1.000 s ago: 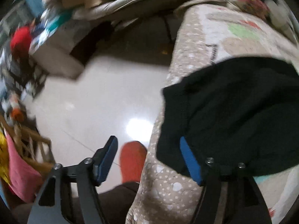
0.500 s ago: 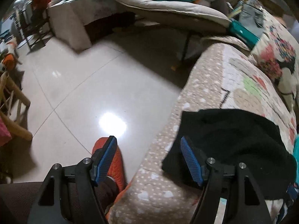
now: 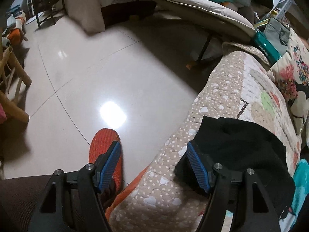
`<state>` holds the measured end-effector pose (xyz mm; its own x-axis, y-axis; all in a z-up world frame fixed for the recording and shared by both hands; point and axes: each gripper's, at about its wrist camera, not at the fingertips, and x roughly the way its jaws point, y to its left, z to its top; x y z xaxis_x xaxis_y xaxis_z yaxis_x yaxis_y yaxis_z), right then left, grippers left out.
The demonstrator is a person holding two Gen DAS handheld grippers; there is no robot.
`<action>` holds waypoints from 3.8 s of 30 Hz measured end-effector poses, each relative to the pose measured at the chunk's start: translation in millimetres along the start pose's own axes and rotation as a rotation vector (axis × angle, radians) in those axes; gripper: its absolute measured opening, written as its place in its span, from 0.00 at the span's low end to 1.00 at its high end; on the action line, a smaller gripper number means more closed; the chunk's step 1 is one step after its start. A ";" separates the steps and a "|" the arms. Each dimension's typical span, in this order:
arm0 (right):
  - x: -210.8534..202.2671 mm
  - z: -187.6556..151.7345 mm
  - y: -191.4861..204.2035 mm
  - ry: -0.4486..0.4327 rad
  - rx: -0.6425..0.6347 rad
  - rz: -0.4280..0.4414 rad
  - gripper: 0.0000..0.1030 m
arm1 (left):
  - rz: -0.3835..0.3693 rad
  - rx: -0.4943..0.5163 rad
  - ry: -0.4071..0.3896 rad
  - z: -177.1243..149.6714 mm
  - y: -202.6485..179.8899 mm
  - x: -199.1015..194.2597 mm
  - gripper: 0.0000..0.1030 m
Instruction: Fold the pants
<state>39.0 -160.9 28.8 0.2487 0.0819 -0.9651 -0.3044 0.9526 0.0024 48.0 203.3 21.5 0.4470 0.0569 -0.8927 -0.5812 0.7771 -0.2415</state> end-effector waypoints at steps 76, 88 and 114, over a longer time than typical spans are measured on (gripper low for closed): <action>14.6 226.9 -55.2 -0.201 0.075 -0.146 0.06 | -0.038 -0.208 0.055 8.8 8.6 31.5 0.68; 12.5 102.8 148.7 -0.199 -0.469 0.267 0.26 | -0.074 -0.385 -0.023 32.9 56.7 5.2 0.68; 38.7 222.9 205.2 -0.001 -0.558 0.237 0.54 | -0.206 -0.269 0.153 -19.9 15.0 36.4 0.68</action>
<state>191.1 103.0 50.3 0.1154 0.2737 -0.9549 -0.7879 0.6106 0.0799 42.1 204.6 -22.2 0.4785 -0.1933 -0.8566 -0.6569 0.5685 -0.4953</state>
